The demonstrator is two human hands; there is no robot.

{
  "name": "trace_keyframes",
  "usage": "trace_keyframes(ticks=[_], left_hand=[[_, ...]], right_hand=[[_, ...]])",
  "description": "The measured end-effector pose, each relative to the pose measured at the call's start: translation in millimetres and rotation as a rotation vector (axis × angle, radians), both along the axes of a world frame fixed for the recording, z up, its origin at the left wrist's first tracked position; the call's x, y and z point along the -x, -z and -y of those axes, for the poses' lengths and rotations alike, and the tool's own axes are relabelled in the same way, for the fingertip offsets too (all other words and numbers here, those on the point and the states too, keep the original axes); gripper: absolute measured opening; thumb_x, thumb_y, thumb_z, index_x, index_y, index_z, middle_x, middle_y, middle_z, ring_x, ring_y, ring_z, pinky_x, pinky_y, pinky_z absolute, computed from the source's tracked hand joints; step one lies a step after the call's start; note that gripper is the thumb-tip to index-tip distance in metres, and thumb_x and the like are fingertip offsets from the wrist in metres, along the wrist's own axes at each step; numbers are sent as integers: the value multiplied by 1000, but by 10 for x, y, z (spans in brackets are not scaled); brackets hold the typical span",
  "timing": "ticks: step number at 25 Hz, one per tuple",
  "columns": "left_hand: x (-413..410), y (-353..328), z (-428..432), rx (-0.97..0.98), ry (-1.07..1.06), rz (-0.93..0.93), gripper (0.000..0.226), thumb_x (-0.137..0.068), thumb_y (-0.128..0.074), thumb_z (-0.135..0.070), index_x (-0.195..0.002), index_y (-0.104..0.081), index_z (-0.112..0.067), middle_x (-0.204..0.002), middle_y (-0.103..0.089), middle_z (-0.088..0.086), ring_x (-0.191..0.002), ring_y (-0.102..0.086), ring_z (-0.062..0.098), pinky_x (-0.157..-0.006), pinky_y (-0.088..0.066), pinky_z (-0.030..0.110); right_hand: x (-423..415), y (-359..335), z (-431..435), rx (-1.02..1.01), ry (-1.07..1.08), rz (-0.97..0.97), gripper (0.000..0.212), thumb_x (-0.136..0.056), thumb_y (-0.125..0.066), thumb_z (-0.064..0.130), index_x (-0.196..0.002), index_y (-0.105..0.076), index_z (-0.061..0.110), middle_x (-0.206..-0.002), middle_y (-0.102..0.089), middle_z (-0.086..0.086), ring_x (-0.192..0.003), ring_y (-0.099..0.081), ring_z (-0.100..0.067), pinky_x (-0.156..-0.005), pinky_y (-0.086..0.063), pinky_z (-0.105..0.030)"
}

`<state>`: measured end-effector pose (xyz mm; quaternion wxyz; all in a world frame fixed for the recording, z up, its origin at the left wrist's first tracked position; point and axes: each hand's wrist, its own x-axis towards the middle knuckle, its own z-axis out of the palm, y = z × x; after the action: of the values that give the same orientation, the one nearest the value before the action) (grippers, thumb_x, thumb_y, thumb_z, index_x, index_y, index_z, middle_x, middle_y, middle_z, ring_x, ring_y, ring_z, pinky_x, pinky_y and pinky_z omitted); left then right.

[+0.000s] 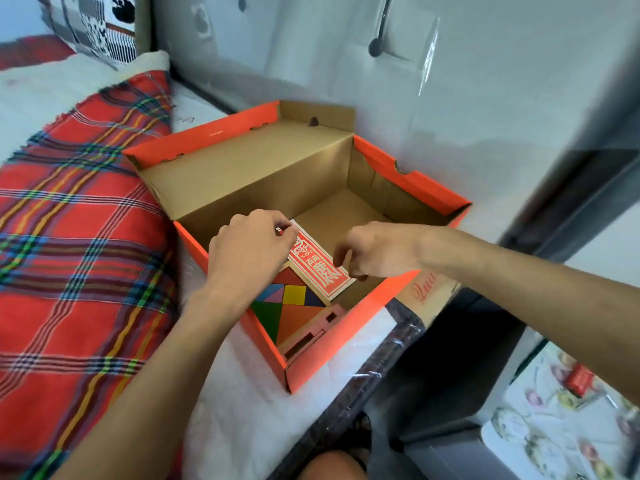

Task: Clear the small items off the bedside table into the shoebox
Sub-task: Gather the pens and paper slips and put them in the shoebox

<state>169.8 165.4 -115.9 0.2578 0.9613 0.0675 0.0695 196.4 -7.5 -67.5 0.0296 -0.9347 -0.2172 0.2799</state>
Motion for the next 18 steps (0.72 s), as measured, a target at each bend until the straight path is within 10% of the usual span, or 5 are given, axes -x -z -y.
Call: trace_keyframes(ticks=[8, 12, 18], left_hand=[[658, -526, 1260, 150, 394, 18, 13, -91, -56, -35, -84, -67, -37, -94, -74, -2, -97, -66, 29, -90, -50, 41], [1058, -374, 2162, 139, 612, 14, 12, -92, -58, -31, -88, -70, -33, -94, -75, -2, -94, -67, 26, -87, -50, 40], [1264, 360, 3226, 64, 808, -118, 15, -93, -58, -32, -100, -71, -33, -99, -74, -2, -95, -68, 24, -84, -54, 41]], right_hand=[[1388, -544, 1490, -784, 478, 229, 25, -86, -54, -13, -92, -68, 6, -84, -69, -13, -80, -62, -21, -79, -49, -27], [2185, -215, 2401, -756, 777, 232, 16, -88, -63, 0, -93, -70, 14, -78, -69, -8, -72, -61, -28, -73, -51, -44], [2814, 748, 3316, -583, 1102, 349, 14, -92, -61, 19, -90, -68, 31, -68, -66, 8, -56, -60, 0, -52, -48, -21]])
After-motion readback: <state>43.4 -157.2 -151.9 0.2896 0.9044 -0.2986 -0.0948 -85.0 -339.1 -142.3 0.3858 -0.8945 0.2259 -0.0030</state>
